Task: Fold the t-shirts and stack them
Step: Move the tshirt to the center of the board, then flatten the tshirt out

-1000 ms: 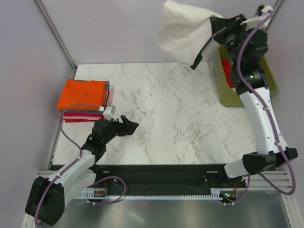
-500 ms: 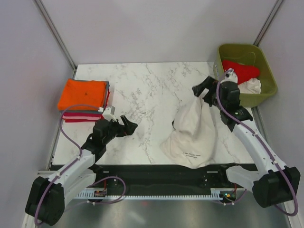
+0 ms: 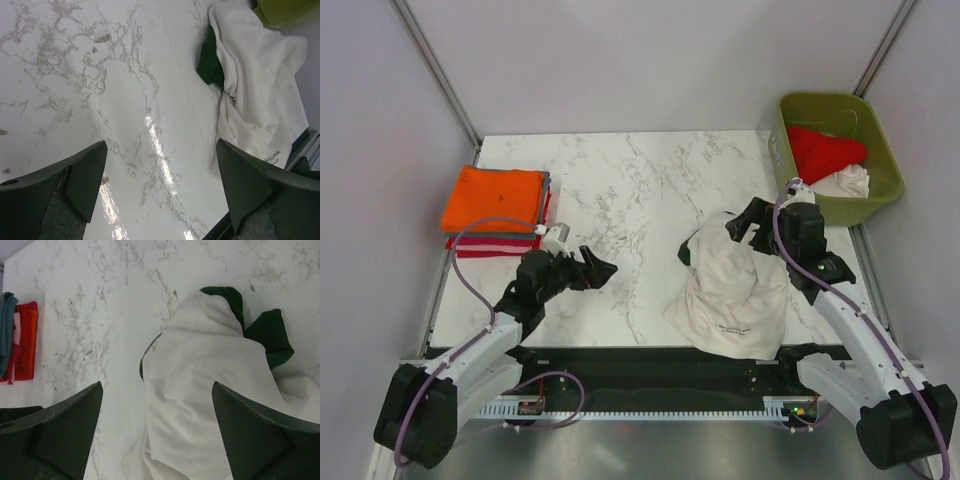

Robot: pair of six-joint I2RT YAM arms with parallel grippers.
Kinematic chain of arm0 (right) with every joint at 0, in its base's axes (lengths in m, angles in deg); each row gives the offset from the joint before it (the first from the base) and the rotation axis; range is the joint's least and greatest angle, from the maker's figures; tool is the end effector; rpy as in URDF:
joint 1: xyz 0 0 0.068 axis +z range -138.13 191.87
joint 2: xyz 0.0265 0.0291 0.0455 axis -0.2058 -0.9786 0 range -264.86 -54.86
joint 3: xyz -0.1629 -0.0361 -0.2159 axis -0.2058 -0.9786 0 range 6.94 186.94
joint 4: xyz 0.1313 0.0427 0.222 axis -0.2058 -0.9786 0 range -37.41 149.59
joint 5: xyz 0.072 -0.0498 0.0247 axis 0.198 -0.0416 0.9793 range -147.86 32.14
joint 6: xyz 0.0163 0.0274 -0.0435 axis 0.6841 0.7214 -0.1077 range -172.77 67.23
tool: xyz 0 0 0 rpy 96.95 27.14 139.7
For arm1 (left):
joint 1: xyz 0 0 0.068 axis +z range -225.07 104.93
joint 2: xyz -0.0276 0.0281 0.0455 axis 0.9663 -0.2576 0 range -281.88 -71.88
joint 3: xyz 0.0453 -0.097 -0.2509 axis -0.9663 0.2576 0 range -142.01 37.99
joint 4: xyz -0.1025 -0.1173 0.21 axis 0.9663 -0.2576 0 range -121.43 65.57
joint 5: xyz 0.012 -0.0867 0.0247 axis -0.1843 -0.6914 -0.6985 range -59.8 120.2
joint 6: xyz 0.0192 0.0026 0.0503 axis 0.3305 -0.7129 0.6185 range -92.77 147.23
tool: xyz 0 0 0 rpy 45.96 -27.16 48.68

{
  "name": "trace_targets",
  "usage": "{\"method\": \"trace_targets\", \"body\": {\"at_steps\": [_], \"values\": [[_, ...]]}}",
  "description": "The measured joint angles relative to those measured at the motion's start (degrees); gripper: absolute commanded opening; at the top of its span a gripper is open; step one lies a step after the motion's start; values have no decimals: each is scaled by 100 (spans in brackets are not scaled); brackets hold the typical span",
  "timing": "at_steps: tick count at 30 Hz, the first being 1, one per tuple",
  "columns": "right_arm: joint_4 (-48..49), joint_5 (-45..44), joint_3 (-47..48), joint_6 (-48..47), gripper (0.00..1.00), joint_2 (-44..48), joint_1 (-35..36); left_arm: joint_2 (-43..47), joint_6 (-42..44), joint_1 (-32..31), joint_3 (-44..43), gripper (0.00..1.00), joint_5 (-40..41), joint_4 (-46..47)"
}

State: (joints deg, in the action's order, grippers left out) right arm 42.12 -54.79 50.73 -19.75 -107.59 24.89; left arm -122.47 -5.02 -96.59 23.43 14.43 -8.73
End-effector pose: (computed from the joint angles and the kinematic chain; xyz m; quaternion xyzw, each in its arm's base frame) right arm 0.2037 0.0491 0.2960 0.1337 0.8392 0.2268 0.4759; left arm 0.1709 -0.0777 0.1843 0.0019 0.8168 -0.3562 0.4539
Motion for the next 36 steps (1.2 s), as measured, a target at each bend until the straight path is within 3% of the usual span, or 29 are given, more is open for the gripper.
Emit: {"method": "trace_targets", "body": {"at_steps": [10,17,25,36], "values": [[-149,-251,-708,149,87,-57,0,-168,-7,-22,0,93,-262,247],[-192,-317,-1261,162,82,393,0,-1228,-407,-407,-330,86,-205,356],[-245,76,-1683,195,84,881,0,-3167,-1003,-1377,-2232,82,68,334],[-284,533,-1823,330,84,1720,0,-5530,-1805,-2017,-4452,76,658,-352]]}}
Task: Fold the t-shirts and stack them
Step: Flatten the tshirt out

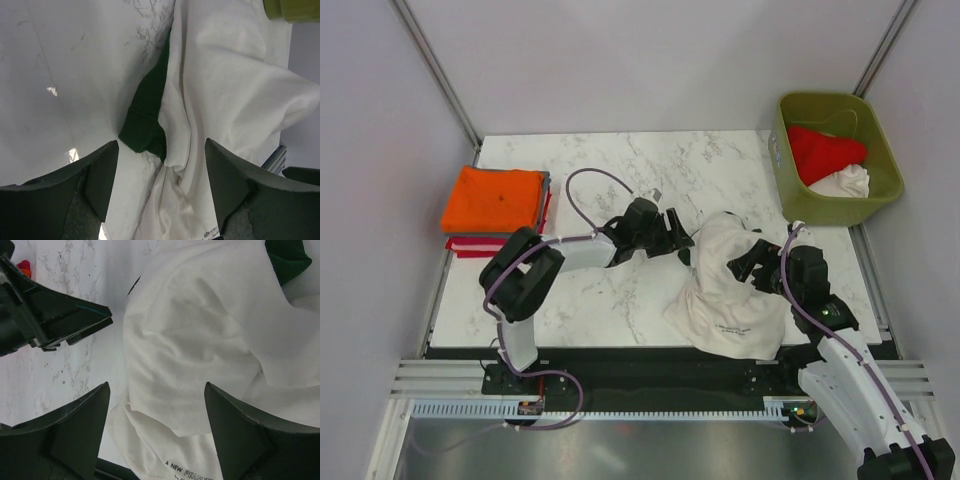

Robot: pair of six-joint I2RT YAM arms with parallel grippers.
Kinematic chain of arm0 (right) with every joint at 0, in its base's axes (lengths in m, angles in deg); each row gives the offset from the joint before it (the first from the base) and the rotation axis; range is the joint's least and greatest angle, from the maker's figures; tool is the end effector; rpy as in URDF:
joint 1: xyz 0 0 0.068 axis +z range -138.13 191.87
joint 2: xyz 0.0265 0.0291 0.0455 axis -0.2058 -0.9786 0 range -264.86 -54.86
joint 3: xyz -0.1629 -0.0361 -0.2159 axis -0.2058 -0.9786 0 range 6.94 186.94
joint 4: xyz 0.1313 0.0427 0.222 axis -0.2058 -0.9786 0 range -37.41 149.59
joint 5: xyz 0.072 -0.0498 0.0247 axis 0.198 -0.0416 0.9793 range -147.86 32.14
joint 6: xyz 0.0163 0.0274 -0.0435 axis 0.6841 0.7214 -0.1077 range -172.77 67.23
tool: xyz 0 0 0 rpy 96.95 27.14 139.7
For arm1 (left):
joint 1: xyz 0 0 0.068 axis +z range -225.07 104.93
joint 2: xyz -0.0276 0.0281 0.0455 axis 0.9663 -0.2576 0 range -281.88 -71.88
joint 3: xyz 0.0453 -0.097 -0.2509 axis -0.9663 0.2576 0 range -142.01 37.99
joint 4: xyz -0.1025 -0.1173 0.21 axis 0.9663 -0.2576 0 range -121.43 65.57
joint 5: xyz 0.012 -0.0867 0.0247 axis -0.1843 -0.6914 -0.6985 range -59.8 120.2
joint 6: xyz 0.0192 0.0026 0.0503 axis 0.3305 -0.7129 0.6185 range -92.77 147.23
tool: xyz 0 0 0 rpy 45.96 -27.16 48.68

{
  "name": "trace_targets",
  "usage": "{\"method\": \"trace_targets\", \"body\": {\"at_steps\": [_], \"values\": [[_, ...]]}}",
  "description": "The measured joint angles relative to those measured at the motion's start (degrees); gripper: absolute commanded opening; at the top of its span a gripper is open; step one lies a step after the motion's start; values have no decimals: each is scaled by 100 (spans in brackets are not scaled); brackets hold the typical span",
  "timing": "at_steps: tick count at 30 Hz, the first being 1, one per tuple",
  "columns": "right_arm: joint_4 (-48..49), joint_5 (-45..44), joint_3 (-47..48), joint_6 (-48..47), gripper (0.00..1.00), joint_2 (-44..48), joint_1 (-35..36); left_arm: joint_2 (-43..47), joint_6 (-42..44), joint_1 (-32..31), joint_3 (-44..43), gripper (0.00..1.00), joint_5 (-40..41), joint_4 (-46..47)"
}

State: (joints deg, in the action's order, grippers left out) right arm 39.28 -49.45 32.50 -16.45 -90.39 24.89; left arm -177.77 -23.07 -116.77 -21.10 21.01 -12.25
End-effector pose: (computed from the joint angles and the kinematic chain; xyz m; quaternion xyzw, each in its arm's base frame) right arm 0.1460 0.0391 0.2285 0.1389 0.8545 0.2650 0.4247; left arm 0.2902 -0.2660 0.1679 -0.0291 0.8829 -0.3824 0.2708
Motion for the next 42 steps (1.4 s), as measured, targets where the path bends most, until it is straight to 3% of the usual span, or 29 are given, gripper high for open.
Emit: {"method": "trace_targets", "body": {"at_steps": [2,4,12,19,24,29,35,42], "values": [[-4,42,-17,11,84,76,0,-238,-57,-76,-313,74,85,-162],[-11,66,-39,13,84,114,0,-468,-96,-155,-627,65,170,-289],[-33,74,-81,9,86,120,0,-1080,-234,-345,-1255,4,256,-531],[-7,315,-369,13,90,52,-2,-883,4,-339,-1237,2,684,-809],[107,540,-481,46,90,-28,-2,208,533,-267,-1266,2,1213,-1410],[522,1019,-490,94,93,-332,59,1069,1180,-149,-2380,2,1757,-2124],[769,1075,-481,52,88,-1062,752,1851,1659,-105,-2850,2,2223,-2326],[822,546,-232,-22,83,-1687,2063,1967,1993,-7,-2850,2,2577,-2761]]}}
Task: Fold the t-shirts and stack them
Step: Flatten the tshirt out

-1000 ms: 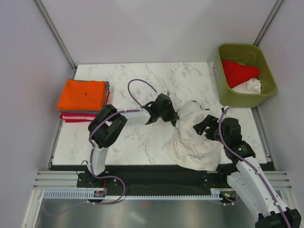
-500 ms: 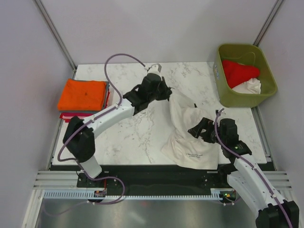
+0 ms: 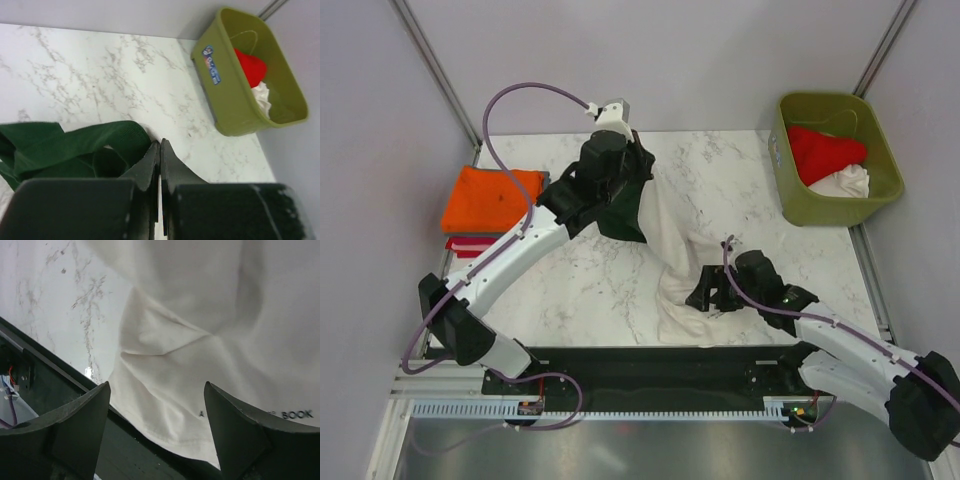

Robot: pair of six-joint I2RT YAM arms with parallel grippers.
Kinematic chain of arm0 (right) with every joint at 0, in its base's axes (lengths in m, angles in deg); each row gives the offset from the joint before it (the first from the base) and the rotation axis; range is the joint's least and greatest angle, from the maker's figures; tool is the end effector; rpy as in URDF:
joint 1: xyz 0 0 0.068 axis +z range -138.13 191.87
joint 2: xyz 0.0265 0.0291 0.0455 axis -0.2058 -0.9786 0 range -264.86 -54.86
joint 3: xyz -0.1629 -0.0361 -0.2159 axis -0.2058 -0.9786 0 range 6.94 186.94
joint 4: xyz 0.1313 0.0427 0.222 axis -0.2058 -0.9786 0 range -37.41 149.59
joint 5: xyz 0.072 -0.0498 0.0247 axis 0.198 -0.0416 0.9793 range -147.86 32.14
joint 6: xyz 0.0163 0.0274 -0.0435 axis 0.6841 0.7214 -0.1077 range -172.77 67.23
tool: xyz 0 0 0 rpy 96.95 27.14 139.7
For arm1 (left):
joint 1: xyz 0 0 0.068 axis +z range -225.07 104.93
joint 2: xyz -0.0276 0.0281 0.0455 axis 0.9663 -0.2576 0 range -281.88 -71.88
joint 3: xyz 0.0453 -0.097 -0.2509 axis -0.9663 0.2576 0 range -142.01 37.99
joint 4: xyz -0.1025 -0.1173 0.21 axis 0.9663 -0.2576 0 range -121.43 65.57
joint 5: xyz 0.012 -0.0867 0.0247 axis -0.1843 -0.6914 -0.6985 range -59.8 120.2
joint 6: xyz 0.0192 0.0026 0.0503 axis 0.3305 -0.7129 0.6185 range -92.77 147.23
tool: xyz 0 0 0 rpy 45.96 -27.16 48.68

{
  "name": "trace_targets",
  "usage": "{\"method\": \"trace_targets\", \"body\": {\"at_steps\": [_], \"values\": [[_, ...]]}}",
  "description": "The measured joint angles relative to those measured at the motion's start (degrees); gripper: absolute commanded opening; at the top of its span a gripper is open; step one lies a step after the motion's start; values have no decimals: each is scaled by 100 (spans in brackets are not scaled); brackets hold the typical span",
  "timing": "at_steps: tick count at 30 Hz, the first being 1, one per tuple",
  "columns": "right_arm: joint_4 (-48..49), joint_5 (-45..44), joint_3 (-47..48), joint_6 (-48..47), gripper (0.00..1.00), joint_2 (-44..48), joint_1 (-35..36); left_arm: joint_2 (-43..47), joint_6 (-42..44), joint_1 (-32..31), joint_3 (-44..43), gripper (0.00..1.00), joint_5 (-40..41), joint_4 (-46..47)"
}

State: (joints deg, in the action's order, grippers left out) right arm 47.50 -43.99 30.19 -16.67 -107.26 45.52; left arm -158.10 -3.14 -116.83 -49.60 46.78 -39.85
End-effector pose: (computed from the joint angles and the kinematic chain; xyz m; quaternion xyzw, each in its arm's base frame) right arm 0.1482 0.1089 0.1841 -0.0305 0.9050 0.3245 0.2733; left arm 0.2687 -0.2261 0.4166 -0.0110 0.7849 -0.2666 0.5592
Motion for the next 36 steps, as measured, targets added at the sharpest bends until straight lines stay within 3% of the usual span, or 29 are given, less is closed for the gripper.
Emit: {"method": "trace_targets", "body": {"at_steps": [2,7,14,19,26,29,30,33,36], "values": [[4,-315,216,-39,82,-116,610,0,85,74,-2,2,133,-129],[9,-1150,732,-116,64,-483,1934,0,219,334,-35,2,389,-428],[-203,-2201,1209,7,59,-1550,3246,0,264,634,-39,2,433,-691],[-326,-2667,1602,120,57,-2406,3735,2,264,761,-13,2,365,-737],[-337,-2946,1829,269,52,-3099,3779,2,267,914,83,2,160,-750],[-361,-2979,1851,282,34,-3309,3781,2,267,1051,177,2,72,-767],[-404,-3036,1888,293,20,-3373,3781,2,267,1113,199,2,17,-780],[-581,-3220,2022,302,0,-3456,3781,2,267,1274,262,2,-74,-798],[-883,-3451,2096,297,0,-3261,3729,2,267,1438,339,2,-195,-807]]}}
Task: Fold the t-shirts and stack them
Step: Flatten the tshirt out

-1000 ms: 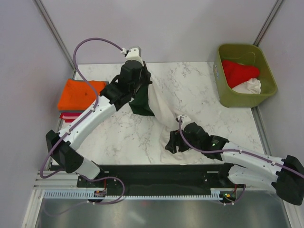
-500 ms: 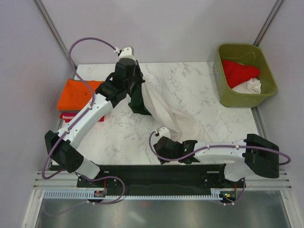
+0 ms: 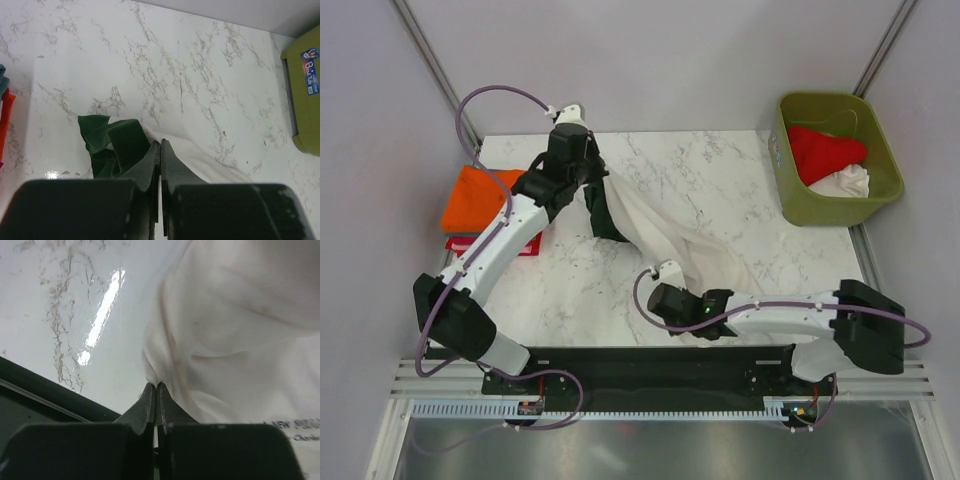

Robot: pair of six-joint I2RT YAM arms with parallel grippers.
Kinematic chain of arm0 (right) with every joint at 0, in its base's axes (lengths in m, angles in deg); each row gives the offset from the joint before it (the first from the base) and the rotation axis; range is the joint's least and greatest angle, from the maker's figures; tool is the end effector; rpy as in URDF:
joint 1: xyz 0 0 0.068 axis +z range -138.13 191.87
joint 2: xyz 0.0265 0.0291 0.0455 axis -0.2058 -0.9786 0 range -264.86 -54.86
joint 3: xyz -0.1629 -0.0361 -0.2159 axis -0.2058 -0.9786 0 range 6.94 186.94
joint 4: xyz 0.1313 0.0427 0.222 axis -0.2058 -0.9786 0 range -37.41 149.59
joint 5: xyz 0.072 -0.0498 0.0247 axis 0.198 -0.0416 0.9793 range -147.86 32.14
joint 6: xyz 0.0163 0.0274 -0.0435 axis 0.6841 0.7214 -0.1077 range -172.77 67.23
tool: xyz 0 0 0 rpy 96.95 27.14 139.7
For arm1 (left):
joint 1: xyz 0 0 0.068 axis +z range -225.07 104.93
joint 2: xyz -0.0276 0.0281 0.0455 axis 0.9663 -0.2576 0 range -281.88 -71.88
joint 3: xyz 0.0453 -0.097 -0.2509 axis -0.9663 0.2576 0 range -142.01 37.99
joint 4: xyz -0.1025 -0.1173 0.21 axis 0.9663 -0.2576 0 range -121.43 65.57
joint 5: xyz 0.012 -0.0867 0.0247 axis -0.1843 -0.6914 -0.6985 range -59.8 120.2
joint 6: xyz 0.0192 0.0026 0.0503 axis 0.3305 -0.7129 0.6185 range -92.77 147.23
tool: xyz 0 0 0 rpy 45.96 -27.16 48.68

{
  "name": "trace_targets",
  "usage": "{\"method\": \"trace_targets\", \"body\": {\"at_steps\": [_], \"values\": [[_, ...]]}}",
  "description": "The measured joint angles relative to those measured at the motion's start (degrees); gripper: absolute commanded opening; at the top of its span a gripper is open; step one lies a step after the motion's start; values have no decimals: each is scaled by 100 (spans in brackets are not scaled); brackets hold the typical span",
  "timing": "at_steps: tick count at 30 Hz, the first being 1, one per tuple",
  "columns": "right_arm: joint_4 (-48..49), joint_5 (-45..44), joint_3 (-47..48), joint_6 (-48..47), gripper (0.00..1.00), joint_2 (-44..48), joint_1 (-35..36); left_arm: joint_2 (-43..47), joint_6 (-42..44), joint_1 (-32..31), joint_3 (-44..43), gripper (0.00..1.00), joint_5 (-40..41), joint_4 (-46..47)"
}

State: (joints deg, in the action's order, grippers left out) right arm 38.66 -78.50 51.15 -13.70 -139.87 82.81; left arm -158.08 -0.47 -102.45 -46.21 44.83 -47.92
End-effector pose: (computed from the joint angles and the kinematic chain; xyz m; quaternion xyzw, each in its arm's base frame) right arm 0.1009 0.2534 0.1673 -0.2199 0.9294 0.0971 0.2801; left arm 0.3126 -0.1517 0.3817 -0.0704 0.8385 -0.1492 0.5193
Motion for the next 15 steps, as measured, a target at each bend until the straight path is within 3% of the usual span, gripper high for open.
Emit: {"method": "trace_targets", "body": {"at_steps": [4,8,12,15], "values": [[-361,-122,79,-127,0,1134,-538,0,-4,299,125,2,-273,-17],[-437,-87,621,-411,0,2326,-2068,-2,-26,656,177,2,-588,-39],[-621,275,1655,-706,0,2487,-3886,0,-122,968,160,2,-874,-70],[-927,590,2640,-922,0,2277,-4725,74,-149,1071,68,2,-920,-240]]}}
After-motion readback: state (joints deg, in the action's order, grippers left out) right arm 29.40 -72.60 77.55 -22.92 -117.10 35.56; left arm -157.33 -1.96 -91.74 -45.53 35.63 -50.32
